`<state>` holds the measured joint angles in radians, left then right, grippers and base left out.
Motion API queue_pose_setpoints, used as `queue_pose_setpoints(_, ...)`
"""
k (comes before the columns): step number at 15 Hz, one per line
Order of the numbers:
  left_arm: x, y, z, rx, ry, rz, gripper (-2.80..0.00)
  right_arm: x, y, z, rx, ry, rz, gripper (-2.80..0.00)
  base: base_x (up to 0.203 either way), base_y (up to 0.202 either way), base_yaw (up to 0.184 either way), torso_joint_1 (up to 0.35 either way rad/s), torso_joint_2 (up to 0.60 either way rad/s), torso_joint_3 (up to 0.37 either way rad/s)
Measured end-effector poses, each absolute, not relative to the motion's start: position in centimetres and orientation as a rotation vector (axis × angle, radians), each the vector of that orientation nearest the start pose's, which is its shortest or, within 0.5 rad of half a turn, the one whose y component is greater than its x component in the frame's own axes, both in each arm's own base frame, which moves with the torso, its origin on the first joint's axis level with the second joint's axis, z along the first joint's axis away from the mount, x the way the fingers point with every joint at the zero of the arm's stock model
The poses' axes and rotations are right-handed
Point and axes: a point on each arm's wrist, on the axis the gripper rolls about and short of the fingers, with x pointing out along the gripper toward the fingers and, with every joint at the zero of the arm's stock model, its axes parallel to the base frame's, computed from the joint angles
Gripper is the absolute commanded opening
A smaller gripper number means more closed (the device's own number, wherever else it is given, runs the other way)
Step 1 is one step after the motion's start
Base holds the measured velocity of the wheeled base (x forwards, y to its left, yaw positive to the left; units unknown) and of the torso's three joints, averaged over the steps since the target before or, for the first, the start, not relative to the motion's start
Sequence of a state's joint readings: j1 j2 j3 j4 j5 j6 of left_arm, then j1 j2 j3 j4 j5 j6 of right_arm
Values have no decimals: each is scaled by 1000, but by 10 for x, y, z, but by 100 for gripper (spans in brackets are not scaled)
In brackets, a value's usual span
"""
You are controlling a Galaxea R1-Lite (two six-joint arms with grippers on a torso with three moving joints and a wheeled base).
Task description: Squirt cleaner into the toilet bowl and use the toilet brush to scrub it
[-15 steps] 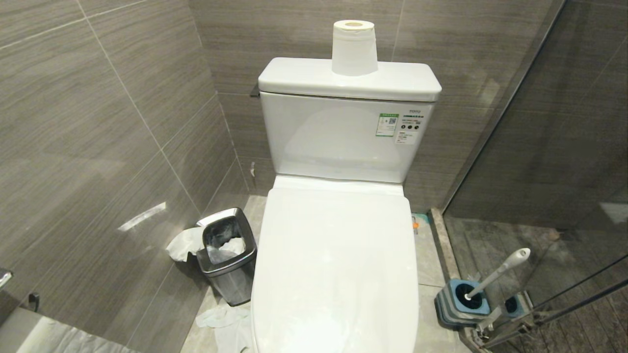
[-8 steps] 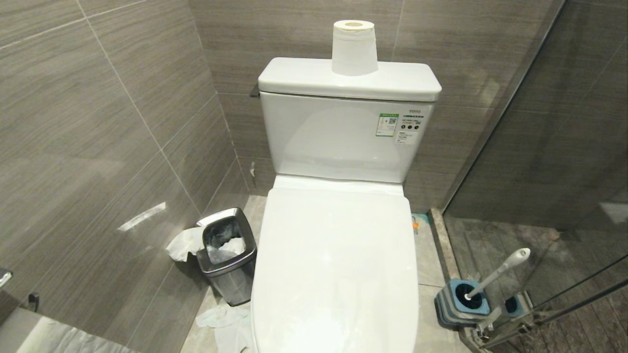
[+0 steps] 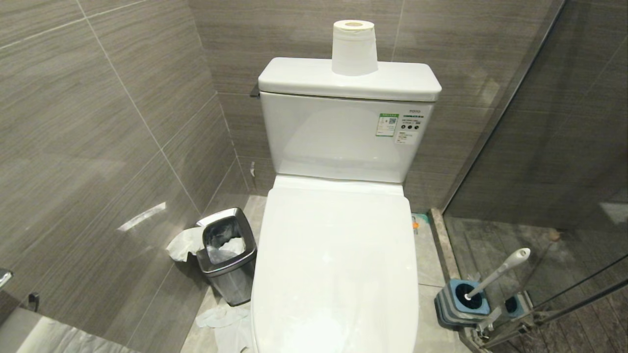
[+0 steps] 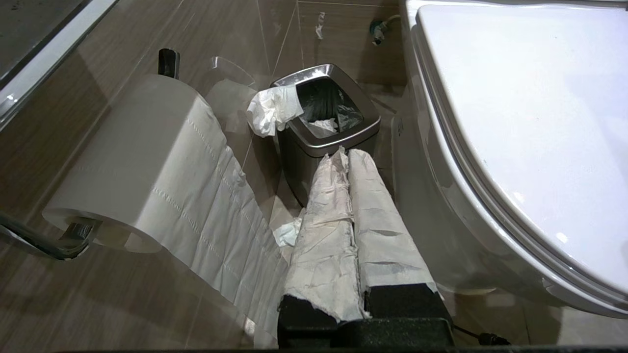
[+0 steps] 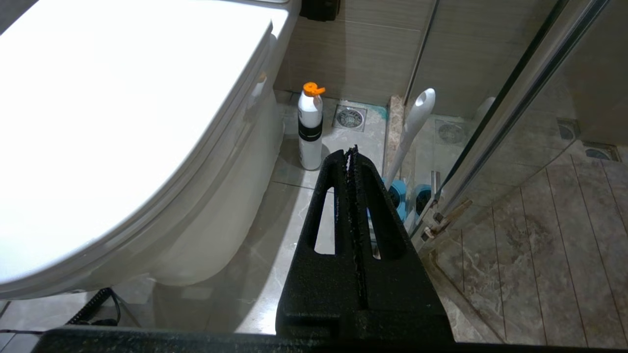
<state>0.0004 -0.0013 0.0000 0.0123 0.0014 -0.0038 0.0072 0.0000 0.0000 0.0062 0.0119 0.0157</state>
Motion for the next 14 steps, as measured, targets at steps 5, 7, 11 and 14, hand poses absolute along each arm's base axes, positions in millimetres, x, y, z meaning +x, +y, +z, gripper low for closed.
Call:
queue_pose_setpoints(5, -23, 0, 74, -5, 11, 1, -280, -23, 0, 75, 16, 6, 19, -280, 0, 0, 0, 0, 0, 0)
queue_pose_setpoints(7, -23, 0, 74, -4, 11, 2, -280, -23, 0, 75, 15, 6, 19, -280, 0, 0, 0, 0, 0, 0)
queue_pose_setpoints(11, -23, 0, 74, -4, 11, 1, -280, -23, 0, 75, 15, 6, 20, -280, 0, 0, 0, 0, 0, 0)
queue_pose_setpoints(14, -23, 0, 74, -4, 11, 2, -280, -23, 0, 75, 15, 6, 19, -280, 0, 0, 0, 0, 0, 0)
